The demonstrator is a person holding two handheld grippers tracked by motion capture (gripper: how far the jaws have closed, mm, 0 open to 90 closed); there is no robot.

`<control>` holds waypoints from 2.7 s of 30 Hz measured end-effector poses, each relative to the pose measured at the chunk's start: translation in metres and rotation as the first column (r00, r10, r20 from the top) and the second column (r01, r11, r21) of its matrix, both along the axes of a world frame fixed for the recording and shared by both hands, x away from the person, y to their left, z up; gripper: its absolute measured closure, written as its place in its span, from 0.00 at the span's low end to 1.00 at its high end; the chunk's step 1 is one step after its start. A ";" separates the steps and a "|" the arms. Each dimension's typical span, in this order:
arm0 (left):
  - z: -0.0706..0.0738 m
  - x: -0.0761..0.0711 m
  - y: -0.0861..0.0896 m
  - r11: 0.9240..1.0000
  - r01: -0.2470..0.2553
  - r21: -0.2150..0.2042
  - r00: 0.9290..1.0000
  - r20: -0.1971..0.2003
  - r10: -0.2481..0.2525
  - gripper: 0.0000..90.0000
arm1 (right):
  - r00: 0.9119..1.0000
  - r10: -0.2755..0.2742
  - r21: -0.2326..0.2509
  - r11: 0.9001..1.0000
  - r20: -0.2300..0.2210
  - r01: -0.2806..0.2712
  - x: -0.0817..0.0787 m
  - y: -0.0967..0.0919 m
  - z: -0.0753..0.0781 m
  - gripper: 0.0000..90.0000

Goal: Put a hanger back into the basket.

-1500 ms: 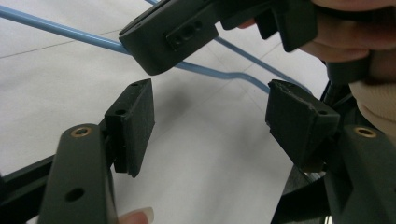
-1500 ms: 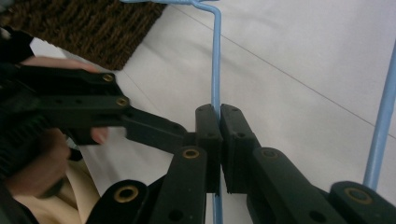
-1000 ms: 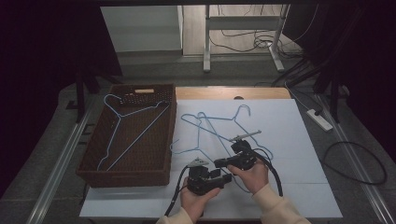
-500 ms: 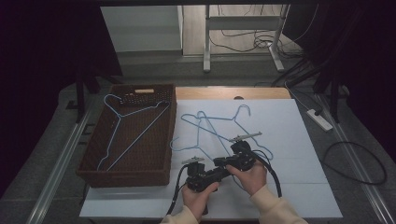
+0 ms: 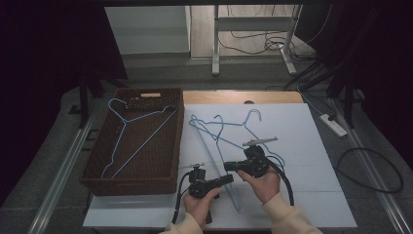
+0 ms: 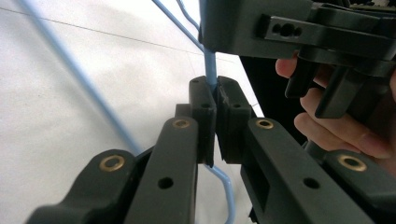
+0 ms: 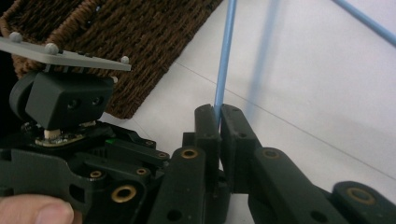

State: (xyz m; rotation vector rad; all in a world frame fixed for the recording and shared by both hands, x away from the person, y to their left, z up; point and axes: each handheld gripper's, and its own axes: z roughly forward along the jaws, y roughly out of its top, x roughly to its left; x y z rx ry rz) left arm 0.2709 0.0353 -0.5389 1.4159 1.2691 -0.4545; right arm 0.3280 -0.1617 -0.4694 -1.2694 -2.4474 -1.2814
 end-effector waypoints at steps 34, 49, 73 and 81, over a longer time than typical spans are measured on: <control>0.061 0.005 0.037 0.978 0.175 0.115 0.981 0.057 -0.183 0.97 | 0.952 -0.057 0.098 0.995 0.300 0.029 -0.012 -0.086 0.011 0.37; 0.123 0.005 0.065 0.946 0.247 0.209 0.947 0.156 -0.282 0.97 | 0.954 -0.069 0.015 0.998 0.292 0.067 -0.007 -0.096 -0.004 0.36; 0.177 0.022 0.156 0.936 0.215 0.279 0.931 0.232 -0.283 0.97 | 0.961 -0.058 -0.019 0.998 0.272 0.065 -0.004 -0.093 -0.010 0.36; 0.181 0.027 0.189 0.939 0.222 0.263 0.926 0.244 -0.287 0.97 | 0.961 -0.061 -0.019 0.997 0.271 0.069 -0.004 -0.092 -0.011 0.36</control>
